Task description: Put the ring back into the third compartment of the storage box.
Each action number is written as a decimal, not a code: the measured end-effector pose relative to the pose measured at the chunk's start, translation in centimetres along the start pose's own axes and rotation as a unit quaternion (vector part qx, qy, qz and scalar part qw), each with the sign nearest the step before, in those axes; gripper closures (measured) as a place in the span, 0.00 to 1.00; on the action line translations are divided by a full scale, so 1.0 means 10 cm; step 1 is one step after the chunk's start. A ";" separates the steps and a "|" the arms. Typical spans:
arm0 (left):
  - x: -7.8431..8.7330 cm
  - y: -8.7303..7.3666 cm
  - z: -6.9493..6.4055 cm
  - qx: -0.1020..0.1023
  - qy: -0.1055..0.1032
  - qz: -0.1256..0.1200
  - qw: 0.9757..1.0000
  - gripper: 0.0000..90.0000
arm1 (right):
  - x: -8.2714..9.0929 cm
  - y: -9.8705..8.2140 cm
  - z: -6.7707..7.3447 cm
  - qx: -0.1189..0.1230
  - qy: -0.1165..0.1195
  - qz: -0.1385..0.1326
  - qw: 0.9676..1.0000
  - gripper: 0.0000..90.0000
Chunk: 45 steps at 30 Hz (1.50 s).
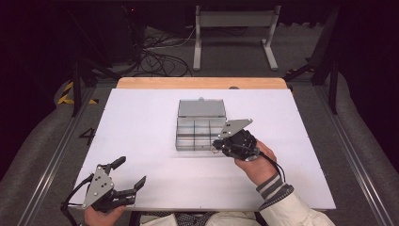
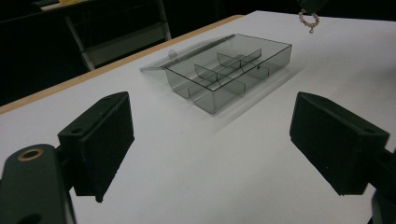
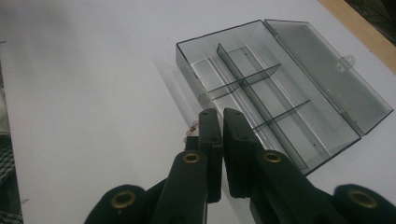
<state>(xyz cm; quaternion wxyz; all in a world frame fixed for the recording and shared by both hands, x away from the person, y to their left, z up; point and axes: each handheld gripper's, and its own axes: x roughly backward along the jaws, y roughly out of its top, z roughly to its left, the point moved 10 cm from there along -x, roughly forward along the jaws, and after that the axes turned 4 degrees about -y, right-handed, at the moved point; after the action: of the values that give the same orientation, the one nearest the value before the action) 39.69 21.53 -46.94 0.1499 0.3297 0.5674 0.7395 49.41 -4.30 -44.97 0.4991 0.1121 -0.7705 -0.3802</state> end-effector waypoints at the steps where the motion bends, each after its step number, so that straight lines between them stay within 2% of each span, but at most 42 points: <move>1: 0.00 0.00 0.00 0.000 0.000 0.000 1.000 0.16 | 0.00 0.01 -0.01 -0.002 -0.002 0.000 1.000 0.97; 9: 0.00 0.00 0.00 0.000 0.001 0.001 1.000 0.16 | -0.01 0.06 -0.09 0.001 -0.012 0.000 1.000 0.97; 18: 0.00 0.00 0.00 0.000 0.000 0.001 1.000 0.16 | -0.06 0.12 -0.26 -0.009 -0.025 0.004 1.000 0.96; 35: 0.00 0.00 0.00 0.001 -0.001 0.002 1.000 0.16 | -0.27 0.12 -0.60 -0.047 -0.043 0.025 0.998 0.97; 36: 0.00 0.00 0.00 0.001 -0.001 0.002 1.000 0.16 | -0.30 0.11 -0.65 -0.057 -0.047 0.030 0.997 0.97; 45: 0.00 0.00 0.01 -0.001 0.000 0.002 1.000 0.16 | -0.43 0.07 -0.79 -0.077 -0.052 0.039 0.995 0.96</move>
<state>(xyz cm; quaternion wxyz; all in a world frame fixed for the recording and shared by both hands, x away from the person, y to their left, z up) 39.75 21.59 -46.96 0.1487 0.3309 0.5655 0.7406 58.32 -5.18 -45.71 0.4797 0.0232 -0.7677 -0.4242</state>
